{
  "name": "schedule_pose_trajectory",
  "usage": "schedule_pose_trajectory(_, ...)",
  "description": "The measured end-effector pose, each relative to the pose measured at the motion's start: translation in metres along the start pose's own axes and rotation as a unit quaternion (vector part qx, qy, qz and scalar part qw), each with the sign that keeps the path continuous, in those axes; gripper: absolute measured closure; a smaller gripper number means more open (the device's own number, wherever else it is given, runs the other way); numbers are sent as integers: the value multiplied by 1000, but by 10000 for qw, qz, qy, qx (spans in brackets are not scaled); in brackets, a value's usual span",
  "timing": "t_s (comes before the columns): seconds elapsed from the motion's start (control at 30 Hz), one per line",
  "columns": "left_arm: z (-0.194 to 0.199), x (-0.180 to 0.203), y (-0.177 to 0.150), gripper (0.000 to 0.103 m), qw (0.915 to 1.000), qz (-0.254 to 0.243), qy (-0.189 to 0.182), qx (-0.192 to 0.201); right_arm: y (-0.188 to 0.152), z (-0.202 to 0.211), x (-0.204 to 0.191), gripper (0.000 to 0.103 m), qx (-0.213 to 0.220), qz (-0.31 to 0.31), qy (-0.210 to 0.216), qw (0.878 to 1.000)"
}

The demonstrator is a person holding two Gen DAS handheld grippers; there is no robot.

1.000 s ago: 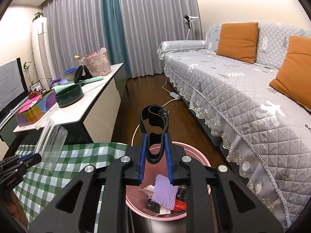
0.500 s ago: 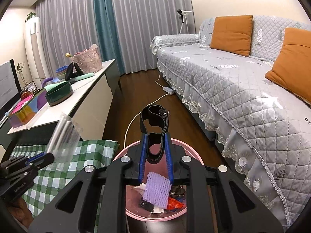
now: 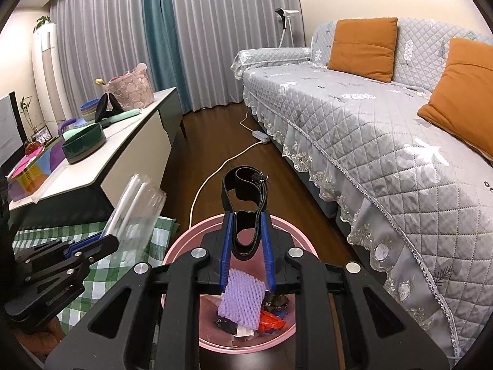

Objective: Collect trash

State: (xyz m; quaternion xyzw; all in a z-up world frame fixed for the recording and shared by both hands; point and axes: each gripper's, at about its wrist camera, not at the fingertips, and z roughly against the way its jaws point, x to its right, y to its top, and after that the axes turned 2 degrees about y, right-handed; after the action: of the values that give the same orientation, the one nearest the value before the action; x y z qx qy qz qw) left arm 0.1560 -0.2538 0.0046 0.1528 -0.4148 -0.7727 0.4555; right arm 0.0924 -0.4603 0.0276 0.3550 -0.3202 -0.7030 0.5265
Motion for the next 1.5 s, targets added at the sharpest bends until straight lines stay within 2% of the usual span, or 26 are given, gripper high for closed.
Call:
schedule_pose_trajectory(0.33, -19, 5, 4, 94, 9997, -51, -217, -143, -1, -4, 1, 84, -48, -4, -35, 10000)
schedule_pose_trajectory(0.43, -21, 7, 3, 93, 9993, -96, -309, -172, -2, -6, 4, 78, -60, -39, -92, 9999)
schedule_pose_trajectory(0.5, -22, 6, 3, 83, 9992, -95, -337, -195, -2, -7, 6, 65, -77, -85, -110, 9999)
schedule_pose_trajectory(0.53, -21, 5, 4, 73, 9993, -84, -319, -171, -2, -8, 7, 53, -80, -111, -125, 9998)
schedule_pose_trajectory(0.57, -19, 4, 4, 68, 9994, -77, -303, -131, -2, -8, 9, 44, -73, -146, -162, 9997)
schedule_pose_trajectory(0.8, 2, 2, 9, 65, 9997, -102, -231, 24, 1, -4, 11, 28, 4, -204, -264, 9994)
schedule_pose_trajectory(0.9, 25, 0, 11, 56, 9997, -122, -129, 161, 4, 5, 9, 21, 107, -243, -241, 9994)
schedule_pose_trajectory(0.97, 40, -1, 11, 46, 9995, -137, -75, 261, 6, 15, 6, 16, 213, -253, -219, 9992)
schedule_pose_trajectory(1.27, 135, -10, -9, 18, 9971, -69, 274, 700, -2, 68, -17, 5, 354, -78, -68, 9993)
schedule_pose_trajectory(1.5, 202, -24, -55, 10, 9934, 181, 747, 852, -30, 123, -46, 5, 400, 22, 63, 9992)
